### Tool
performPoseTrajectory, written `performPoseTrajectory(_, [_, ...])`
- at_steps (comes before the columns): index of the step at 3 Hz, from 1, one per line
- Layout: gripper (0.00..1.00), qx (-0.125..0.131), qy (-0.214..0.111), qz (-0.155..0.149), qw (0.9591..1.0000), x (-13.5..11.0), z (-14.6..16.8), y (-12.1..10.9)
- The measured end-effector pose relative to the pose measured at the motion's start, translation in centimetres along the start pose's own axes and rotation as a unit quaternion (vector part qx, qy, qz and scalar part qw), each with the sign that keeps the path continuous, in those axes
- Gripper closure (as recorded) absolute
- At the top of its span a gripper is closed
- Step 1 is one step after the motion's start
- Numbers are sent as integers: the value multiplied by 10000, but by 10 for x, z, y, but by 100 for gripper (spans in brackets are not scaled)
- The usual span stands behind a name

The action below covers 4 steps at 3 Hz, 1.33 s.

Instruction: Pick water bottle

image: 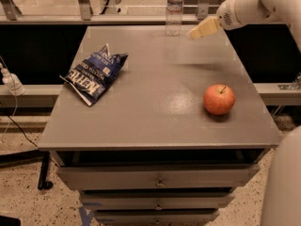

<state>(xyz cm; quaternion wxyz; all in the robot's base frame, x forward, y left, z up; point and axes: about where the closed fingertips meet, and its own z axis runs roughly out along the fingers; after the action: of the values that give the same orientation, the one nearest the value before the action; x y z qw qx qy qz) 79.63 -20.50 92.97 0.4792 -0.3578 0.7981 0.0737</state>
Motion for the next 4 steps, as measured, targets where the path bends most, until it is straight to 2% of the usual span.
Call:
performPoseTrajectory(1, [0, 5, -556, 327, 9979, -21, 47, -13])
performPoseTrajectory(2, [0, -80, -984, 530, 9937, -41, 83, -17])
performPoseTrajectory(3, [0, -156, -1174, 516, 9916, -56, 108, -14])
performPoseTrajectory(4, [0, -172, -1128, 400, 9927, -59, 121, -12])
